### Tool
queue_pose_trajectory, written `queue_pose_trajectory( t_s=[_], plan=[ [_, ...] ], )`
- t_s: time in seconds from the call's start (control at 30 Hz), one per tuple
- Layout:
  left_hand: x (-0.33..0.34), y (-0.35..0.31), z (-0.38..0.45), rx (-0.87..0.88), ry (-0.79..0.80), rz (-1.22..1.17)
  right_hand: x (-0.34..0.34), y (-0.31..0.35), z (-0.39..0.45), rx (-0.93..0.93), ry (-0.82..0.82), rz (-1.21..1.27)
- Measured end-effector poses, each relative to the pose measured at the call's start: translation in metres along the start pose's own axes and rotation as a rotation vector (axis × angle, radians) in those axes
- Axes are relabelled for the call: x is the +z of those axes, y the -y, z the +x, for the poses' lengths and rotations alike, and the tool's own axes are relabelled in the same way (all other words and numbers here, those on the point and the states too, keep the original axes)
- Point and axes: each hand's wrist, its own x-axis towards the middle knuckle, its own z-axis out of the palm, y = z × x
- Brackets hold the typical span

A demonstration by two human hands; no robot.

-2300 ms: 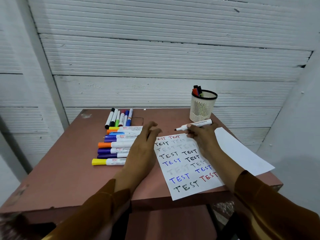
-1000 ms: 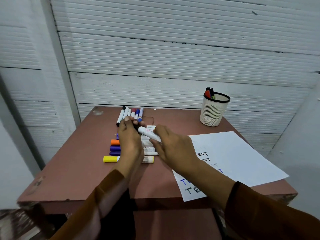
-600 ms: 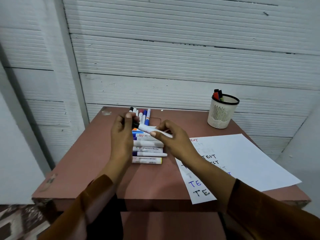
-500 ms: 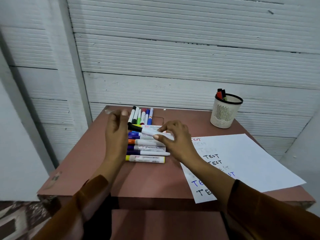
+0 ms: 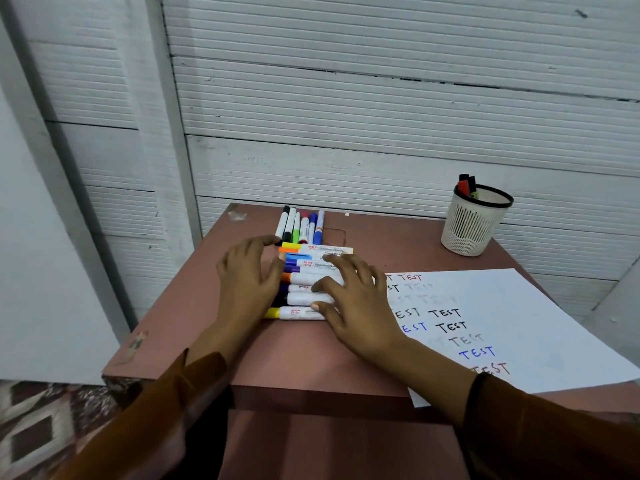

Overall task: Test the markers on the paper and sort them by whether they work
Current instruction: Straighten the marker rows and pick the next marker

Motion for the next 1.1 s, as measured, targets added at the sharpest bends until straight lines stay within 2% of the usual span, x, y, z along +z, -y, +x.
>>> queue_pose_trajectory(
  t_s=[0.2,0.43,0.6,0.83,0.97,1.1],
  plan=[
    [0.007,0.0,-0.005,0.166,0.18,0.261,0.0,0.001,-0.007,-0.064,0.016,-0.037],
    [0.009,-0.003,-0.008,0.26,0.29,0.439,0.0,0.0,-0.018,-0.025,0.158,-0.112],
    [0.009,-0.006,-0.009,0.285,0.304,0.468,-0.01,-0.001,-0.007,0.029,0.201,0.005],
    [0.013,-0.001,-0.012,0.316,0.405,0.435,-0.017,0.002,0.008,0.106,0.456,0.1],
    [0.011,-0.002,-0.015,0.301,0.397,0.413,-0.008,0.0,0.005,0.103,0.474,0.073],
    [0.007,-0.003,-0.016,0.278,0.47,0.466,-0.011,0.004,0.003,0.097,0.495,0.07]
  ],
)
